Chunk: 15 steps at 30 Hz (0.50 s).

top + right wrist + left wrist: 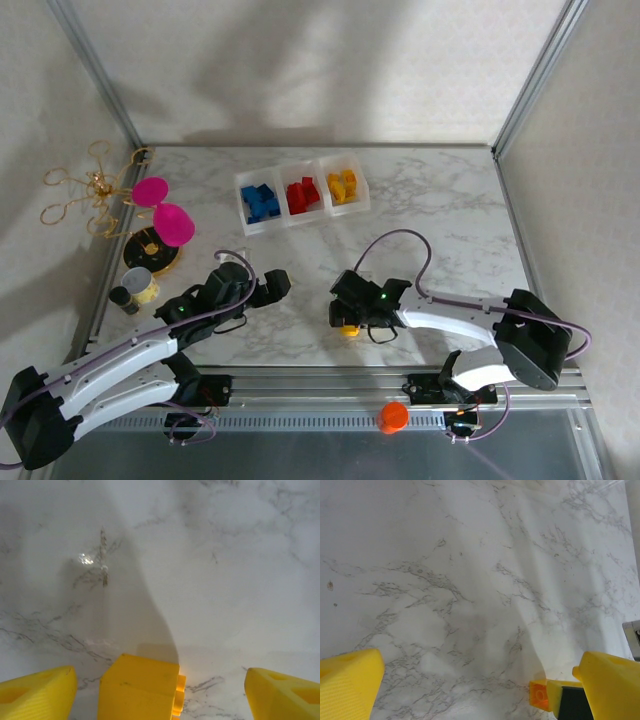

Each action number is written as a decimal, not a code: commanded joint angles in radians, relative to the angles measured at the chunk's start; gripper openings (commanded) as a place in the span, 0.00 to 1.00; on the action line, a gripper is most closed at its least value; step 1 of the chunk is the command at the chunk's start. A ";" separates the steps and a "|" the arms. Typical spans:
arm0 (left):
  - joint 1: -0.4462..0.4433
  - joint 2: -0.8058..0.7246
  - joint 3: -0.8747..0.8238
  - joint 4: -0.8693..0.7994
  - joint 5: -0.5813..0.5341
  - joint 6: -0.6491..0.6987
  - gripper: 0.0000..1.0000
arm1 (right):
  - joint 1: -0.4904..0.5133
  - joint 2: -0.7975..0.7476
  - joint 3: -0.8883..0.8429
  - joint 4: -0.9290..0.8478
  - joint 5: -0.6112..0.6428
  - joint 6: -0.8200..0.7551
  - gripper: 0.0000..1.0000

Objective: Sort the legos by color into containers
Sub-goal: Pick up the lego from the bottom-center of the table.

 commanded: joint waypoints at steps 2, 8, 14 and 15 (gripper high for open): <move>-0.009 0.015 -0.018 -0.010 -0.020 -0.018 1.00 | 0.047 0.037 0.028 -0.020 0.037 0.071 0.84; -0.009 0.024 -0.025 -0.014 -0.034 -0.016 1.00 | 0.074 0.101 0.035 0.006 0.015 0.097 0.77; -0.008 0.040 -0.022 -0.010 -0.034 -0.007 1.00 | 0.087 0.139 0.042 0.028 0.020 0.084 0.64; -0.009 0.042 -0.019 -0.011 -0.034 -0.007 1.00 | 0.089 0.146 0.051 0.022 0.018 0.080 0.63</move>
